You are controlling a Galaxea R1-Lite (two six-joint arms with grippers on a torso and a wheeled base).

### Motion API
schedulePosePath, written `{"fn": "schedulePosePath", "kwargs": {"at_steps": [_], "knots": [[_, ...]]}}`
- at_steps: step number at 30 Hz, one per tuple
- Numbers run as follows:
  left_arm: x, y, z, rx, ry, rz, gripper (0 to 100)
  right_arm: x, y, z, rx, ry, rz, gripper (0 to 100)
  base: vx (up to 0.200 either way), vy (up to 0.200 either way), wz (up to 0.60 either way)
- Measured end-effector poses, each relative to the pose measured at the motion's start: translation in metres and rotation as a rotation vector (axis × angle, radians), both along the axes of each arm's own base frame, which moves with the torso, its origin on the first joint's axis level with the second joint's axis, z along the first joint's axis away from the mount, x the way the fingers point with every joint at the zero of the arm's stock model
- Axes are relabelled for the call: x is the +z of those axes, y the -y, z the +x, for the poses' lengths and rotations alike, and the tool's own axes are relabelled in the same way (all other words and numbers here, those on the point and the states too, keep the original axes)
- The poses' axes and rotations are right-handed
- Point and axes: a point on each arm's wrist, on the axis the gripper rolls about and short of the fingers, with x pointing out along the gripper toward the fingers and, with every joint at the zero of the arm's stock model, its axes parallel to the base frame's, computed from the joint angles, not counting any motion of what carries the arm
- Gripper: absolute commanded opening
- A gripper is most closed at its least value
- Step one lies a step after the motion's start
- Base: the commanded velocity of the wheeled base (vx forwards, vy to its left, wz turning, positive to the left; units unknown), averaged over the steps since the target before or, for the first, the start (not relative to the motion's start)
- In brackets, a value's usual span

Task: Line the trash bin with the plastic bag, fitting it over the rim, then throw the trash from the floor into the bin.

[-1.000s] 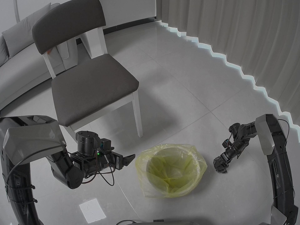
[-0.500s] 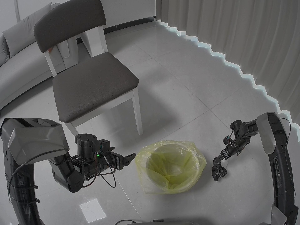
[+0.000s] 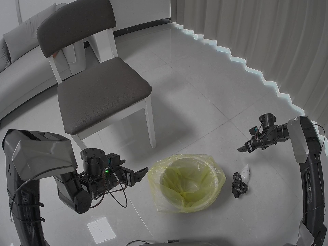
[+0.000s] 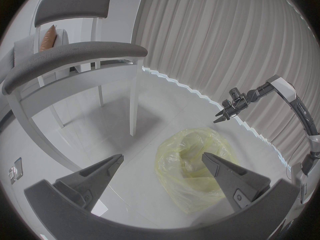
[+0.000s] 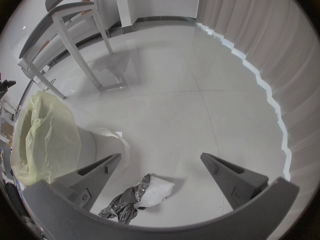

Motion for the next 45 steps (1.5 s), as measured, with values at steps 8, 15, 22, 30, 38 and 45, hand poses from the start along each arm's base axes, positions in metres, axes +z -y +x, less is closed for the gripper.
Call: {"fn": "schedulePosePath", "kwargs": {"at_steps": [8,15,22,30,38,45], "knots": [[-0.006,-0.002,-0.007,-0.018,0.014,-0.004,100,0.002,0.004,-0.012,-0.010,-0.001,-0.003,100,-0.125,0.000,0.00],[-0.009,-0.004,-0.007,-0.013,0.008,-0.001,100,0.002,0.006,-0.015,-0.017,-0.022,-0.005,100,-0.200,0.000,0.00],[-0.006,-0.002,-0.003,-0.012,0.061,-0.032,100,-0.002,0.008,-0.010,-0.022,-0.042,-0.005,100,-0.086,0.000,0.00],[-0.011,0.000,-0.001,-0.013,0.080,-0.041,100,-0.039,0.008,-0.012,-0.030,-0.176,-0.001,100,0.000,0.000,0.00],[-0.017,0.001,0.002,-0.008,0.094,-0.045,100,-0.096,0.003,-0.026,-0.033,-0.331,0.001,100,0.000,0.000,0.00],[-0.025,0.001,0.002,-0.005,0.074,-0.037,100,-0.097,0.001,-0.025,-0.010,-0.317,0.037,100,0.000,0.000,0.00]]}}
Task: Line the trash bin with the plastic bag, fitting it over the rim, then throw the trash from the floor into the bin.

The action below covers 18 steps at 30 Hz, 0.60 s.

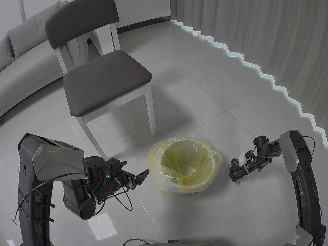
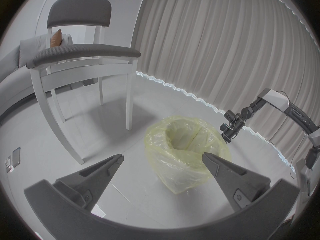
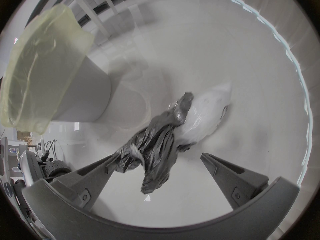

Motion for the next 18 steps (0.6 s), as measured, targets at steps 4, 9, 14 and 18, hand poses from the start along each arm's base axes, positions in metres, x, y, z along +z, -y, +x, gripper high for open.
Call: {"fn": "schedulePosePath", "kwargs": {"at_steps": [4,9,14,18], "knots": [[-0.003,0.001,0.001,-0.001,-0.005,0.003,100,0.011,0.001,0.006,0.004,0.055,0.002,100,0.000,0.000,0.00],[-0.005,0.003,0.001,-0.007,-0.006,0.006,100,0.014,-0.001,0.009,0.007,0.091,-0.007,100,0.000,0.000,0.00],[-0.006,0.003,0.001,-0.007,-0.007,0.008,100,0.006,-0.004,0.012,0.013,0.121,-0.013,100,0.000,0.000,0.00],[-0.006,0.003,0.001,-0.006,-0.006,0.009,100,-0.007,-0.007,0.016,0.017,0.179,-0.019,100,0.000,0.000,0.00]]}}
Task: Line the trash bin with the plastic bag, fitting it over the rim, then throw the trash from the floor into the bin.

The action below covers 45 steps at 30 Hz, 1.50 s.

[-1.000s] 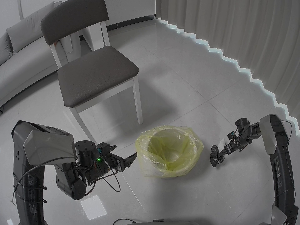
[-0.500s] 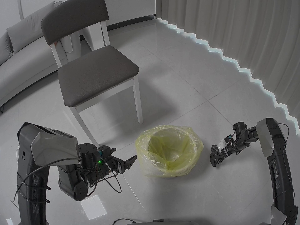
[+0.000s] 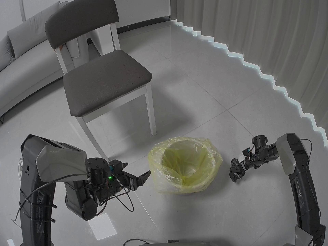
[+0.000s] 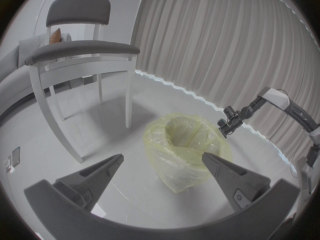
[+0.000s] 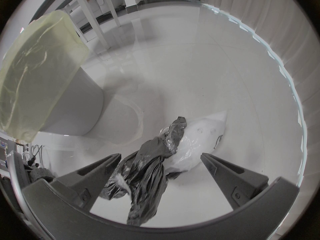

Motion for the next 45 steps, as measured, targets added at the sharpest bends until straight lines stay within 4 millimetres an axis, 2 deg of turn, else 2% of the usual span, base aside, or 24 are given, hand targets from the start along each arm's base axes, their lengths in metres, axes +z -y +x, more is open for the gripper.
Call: {"fn": "schedulePosePath", "kwargs": {"at_steps": [9,10,19,24,27,32,37,41,45], "knots": [[-0.004,-0.001,-0.001,0.002,-0.010,0.007,100,-0.025,-0.004,0.001,0.009,0.050,-0.008,100,0.000,0.000,0.00],[-0.004,-0.001,-0.001,0.001,-0.013,0.009,100,-0.027,-0.004,0.001,0.011,0.057,-0.010,0,0.000,0.000,0.00],[-0.006,-0.004,0.000,0.008,-0.018,0.011,100,-0.038,-0.006,-0.002,0.013,0.052,-0.009,0,0.000,0.000,0.00],[-0.009,-0.002,0.000,0.006,-0.022,0.012,100,-0.038,-0.006,-0.002,0.014,0.050,-0.010,0,0.000,0.000,0.00],[-0.011,-0.002,0.000,0.004,-0.028,0.015,100,-0.029,-0.005,0.001,0.016,0.067,-0.013,0,0.000,0.000,0.00],[-0.013,0.000,-0.001,0.002,-0.033,0.018,100,0.006,-0.004,0.011,0.015,0.138,-0.020,0,0.000,0.000,0.00],[-0.011,-0.001,-0.001,0.014,-0.027,0.019,100,0.062,-0.007,0.016,0.023,0.226,-0.025,0,0.000,0.000,0.00],[-0.007,-0.004,-0.001,0.041,-0.021,0.020,100,0.121,-0.020,0.004,0.045,0.290,-0.024,0,0.000,0.000,0.00],[-0.003,-0.006,-0.002,0.068,-0.015,0.023,100,0.166,-0.036,-0.014,0.076,0.341,-0.020,0,0.000,0.000,0.00]]}}
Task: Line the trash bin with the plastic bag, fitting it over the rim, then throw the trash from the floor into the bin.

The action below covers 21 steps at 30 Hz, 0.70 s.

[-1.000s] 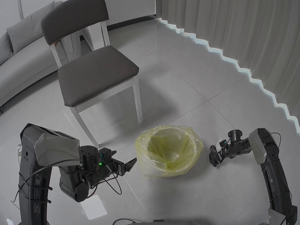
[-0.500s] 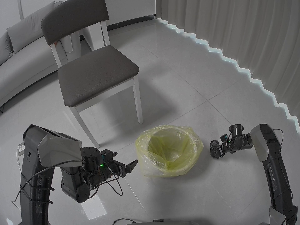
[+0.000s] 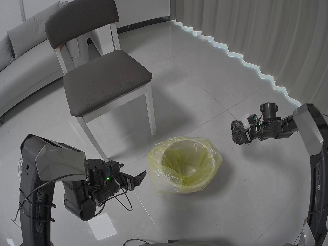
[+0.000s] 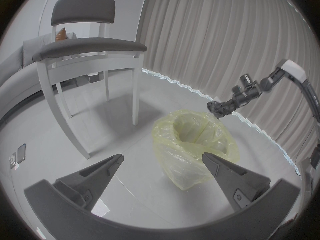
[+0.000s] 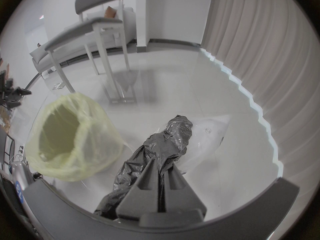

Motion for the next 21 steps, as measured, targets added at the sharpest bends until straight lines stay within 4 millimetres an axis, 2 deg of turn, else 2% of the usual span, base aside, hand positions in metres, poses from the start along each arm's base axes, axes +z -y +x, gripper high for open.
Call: {"fn": "schedulePosePath", "kwargs": {"at_steps": [5,12,16,21], "knots": [[0.013,-0.006,-0.002,0.066,0.024,-0.001,100,0.066,-0.028,-0.036,0.055,0.087,0.001,0,0.000,0.000,0.00],[0.034,-0.020,-0.008,0.132,0.056,-0.014,100,0.128,-0.062,-0.084,0.126,0.192,0.029,0,0.000,0.000,0.00],[0.039,-0.029,-0.012,0.160,0.053,-0.012,100,0.146,-0.091,-0.112,0.195,0.213,0.061,0,0.000,0.000,0.00],[0.041,-0.035,-0.021,0.180,0.033,0.000,100,0.154,-0.127,-0.138,0.292,0.213,0.080,0,0.000,0.000,0.00]]}}
